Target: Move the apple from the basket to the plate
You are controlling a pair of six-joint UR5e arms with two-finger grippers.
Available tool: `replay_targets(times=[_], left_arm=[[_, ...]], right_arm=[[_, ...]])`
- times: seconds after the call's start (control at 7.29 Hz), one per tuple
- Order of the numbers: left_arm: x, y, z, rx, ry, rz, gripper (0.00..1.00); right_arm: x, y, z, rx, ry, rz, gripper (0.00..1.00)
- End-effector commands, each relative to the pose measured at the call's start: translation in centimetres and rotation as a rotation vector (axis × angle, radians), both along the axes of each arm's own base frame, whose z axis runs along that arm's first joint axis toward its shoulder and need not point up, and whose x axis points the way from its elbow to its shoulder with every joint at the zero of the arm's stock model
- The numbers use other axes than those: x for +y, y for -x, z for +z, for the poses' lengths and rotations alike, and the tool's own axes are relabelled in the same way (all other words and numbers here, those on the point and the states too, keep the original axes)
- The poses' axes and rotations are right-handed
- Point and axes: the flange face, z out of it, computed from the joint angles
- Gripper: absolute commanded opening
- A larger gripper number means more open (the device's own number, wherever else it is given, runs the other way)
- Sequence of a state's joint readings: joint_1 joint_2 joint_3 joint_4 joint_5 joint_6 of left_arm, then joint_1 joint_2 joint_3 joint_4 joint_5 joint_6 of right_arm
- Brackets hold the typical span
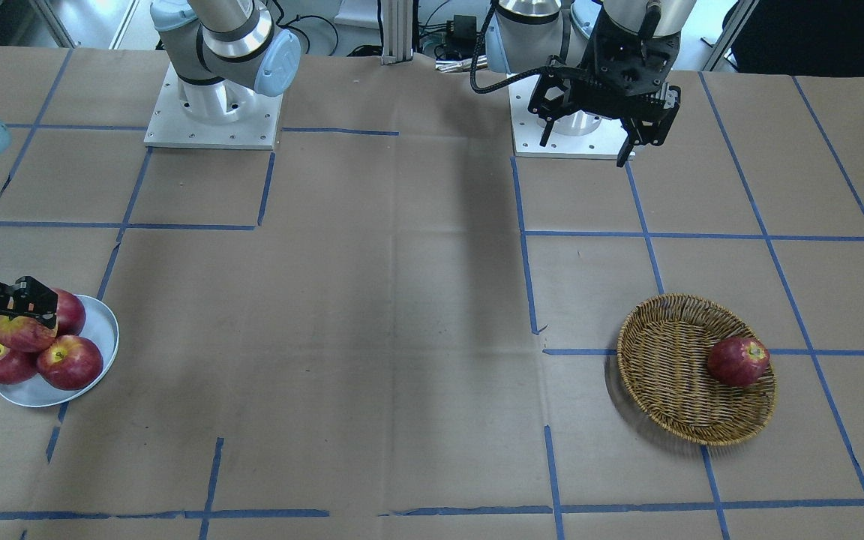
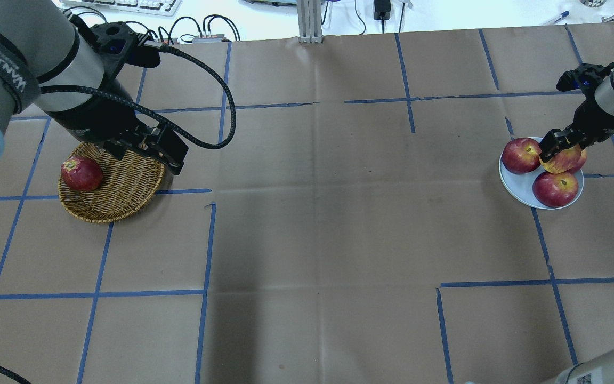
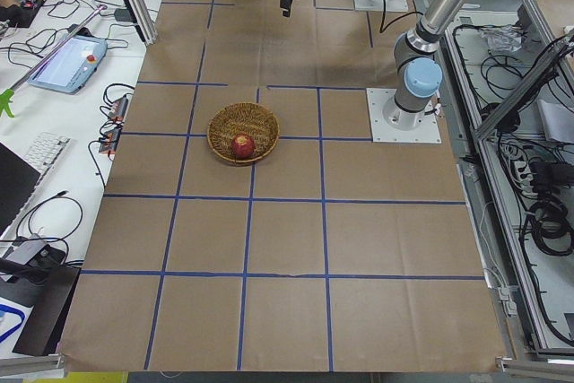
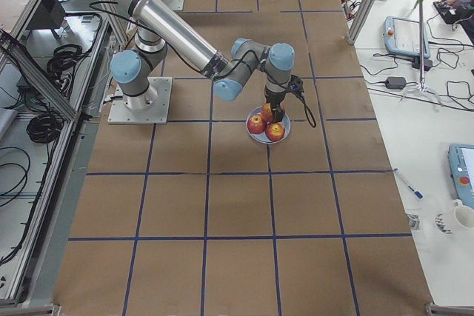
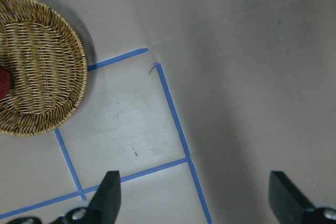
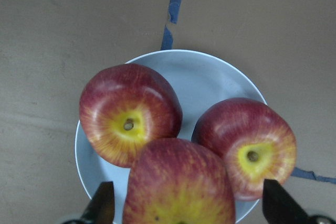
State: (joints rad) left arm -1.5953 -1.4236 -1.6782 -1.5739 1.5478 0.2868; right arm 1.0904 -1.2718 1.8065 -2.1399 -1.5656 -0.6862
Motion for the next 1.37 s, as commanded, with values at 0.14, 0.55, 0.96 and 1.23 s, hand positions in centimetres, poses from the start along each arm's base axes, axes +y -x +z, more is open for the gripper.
replay_targets(times=[0.14, 0.55, 0.96, 1.23], left_arm=[[0.0, 0.0, 0.0, 0.000, 0.000, 0.000, 0.99], [0.1, 0.0, 0.1, 0.000, 0.002, 0.000, 0.99], [0.1, 0.0, 0.1, -0.002, 0.000, 0.000, 0.99], [0.1, 0.0, 0.1, -0.002, 0.002, 0.000, 0.99]], right_arm=[[-1.0, -3.7, 7.6, 0.016, 0.061, 0.039, 1.00], [0.8, -16.0, 13.9, -0.024, -0.017, -0.013, 1.00], [5.3, -27.7, 16.4, -0.027, -0.056, -0.076, 1.00], [7.5, -28.5, 18.1, -0.028, -0.052, -0.072, 1.00]])
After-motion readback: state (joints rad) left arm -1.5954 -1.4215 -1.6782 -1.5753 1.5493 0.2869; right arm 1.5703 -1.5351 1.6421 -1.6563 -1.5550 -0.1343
